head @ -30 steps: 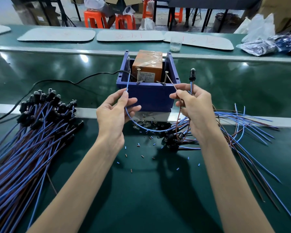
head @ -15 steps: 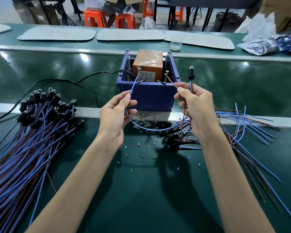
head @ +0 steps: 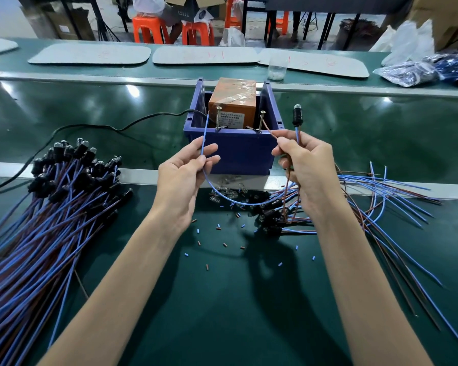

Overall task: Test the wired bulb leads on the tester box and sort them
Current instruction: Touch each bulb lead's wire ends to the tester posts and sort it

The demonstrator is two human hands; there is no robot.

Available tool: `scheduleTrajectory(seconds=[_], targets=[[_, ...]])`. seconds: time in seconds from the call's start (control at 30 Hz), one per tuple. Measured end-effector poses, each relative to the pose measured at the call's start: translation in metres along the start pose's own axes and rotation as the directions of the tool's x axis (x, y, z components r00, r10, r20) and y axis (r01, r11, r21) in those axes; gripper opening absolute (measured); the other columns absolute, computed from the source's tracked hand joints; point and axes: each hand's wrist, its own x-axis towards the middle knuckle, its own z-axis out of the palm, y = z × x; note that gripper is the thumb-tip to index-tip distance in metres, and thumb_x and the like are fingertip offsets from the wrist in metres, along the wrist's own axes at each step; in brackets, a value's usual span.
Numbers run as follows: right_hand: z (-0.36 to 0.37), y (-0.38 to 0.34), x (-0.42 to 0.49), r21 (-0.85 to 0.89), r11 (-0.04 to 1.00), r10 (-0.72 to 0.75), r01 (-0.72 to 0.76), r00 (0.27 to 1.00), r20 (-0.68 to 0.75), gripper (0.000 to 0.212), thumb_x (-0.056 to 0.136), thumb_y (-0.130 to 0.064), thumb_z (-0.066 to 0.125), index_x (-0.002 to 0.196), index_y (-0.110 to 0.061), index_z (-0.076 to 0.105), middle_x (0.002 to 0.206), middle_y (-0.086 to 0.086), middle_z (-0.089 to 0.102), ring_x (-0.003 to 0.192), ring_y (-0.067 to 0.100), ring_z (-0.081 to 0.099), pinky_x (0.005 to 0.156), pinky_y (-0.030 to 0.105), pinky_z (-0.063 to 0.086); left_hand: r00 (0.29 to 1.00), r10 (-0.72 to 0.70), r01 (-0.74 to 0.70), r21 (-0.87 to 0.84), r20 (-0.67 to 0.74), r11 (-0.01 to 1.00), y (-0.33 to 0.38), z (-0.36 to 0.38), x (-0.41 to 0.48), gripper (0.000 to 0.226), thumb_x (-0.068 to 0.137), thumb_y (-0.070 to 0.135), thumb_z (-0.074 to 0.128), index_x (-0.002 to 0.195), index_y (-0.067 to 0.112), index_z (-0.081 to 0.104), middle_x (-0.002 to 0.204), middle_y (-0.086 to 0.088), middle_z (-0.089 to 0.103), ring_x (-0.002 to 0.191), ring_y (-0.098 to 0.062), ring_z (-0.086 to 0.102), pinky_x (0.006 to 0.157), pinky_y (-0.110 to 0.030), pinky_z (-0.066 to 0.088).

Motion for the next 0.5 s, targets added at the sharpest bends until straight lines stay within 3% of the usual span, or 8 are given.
scheduleTrajectory(seconds=[0.1,0.33,0.5], targets=[[0.0005,0.0001,-0.0001,-0.008,1.0,-0.003,0.003,1.0,0.003,0.023,0.092,-0.008,0.054,0.084,-0.02,0.071,0.055,-0.01,0.061,0.044,0.001,0.042,0.038,0.009,0.028,1.0,0.023,-0.023,0.022,0.005,1.0,-0.0007,-0.0017,0.0007,0.032,0.096,-0.008,0.043,0.119,0.008,0.058,0.094,-0.005,0.071,0.077,-0.01,0.071,0.067,-0.012,0.052],[0.0021,0.002,0.0016,0.01,1.0,-0.001,0.001,1.0,0.01,0.022,0.092,-0.006,0.054,0.086,-0.019,0.071,0.055,-0.01,0.06,0.043,0.001,0.04,0.039,0.008,0.029,0.996,0.051,-0.05,0.022,-0.068,0.999,0.0002,-0.004,0.0005,0.021,0.096,-0.003,0.05,0.101,0.01,0.065,0.088,-0.006,0.072,0.073,-0.012,0.072,0.064,-0.013,0.052],[0.0012,0.0023,0.0019,0.018,1.0,-0.001,0.001,1.0,0.016,0.021,0.093,-0.007,0.054,0.086,-0.019,0.071,0.055,-0.009,0.059,0.043,0.001,0.04,0.039,0.01,0.029,0.997,0.045,-0.042,0.051,-0.061,0.998,-0.0004,-0.0027,0.0004,0.026,0.096,-0.001,0.05,0.116,0.014,0.058,0.085,-0.001,0.074,0.065,-0.008,0.068,0.06,-0.013,0.051]])
